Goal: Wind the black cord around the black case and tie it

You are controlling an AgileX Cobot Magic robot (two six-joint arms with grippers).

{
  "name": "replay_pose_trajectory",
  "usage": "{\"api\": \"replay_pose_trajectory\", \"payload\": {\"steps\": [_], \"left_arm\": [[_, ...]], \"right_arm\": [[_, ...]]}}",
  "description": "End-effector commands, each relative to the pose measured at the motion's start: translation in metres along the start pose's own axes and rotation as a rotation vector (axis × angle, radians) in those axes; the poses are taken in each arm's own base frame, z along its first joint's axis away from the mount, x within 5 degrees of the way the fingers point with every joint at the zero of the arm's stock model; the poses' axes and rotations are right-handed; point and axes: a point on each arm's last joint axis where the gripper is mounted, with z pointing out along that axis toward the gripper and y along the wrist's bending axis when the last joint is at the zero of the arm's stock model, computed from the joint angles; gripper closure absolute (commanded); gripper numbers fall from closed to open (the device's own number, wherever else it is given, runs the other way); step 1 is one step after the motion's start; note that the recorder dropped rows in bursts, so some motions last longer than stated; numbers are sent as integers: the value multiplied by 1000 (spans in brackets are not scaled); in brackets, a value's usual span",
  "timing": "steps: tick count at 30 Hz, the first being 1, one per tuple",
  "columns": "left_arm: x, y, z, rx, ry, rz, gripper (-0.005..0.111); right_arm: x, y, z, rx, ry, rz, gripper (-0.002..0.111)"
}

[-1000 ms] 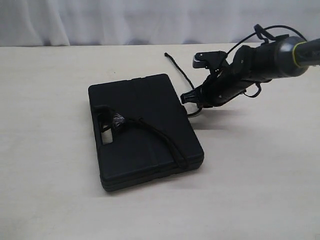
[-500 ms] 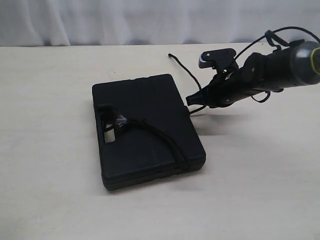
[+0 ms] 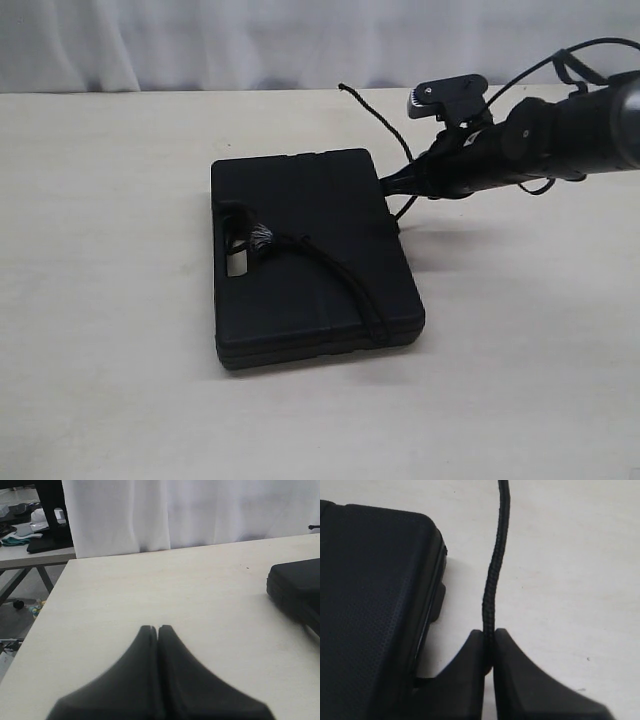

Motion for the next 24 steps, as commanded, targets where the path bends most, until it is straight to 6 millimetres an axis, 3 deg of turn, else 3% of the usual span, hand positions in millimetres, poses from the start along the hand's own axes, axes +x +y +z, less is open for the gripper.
{"api": "replay_pose_trajectory", "payload": {"steps": [1, 17, 20, 24], "left_arm": [[1, 0, 0, 5, 2, -6, 107], [0, 0, 0, -3, -12, 40, 107], [-11, 0, -1, -3, -129, 84, 107], [-29, -2, -5, 38, -338, -54, 107]], "right_arm": [[3, -2, 2, 6, 4, -13, 104], [4, -2, 2, 3, 12, -13, 104], [4, -2, 2, 3, 14, -13, 104], [4, -2, 2, 3, 12, -13, 104]]}}
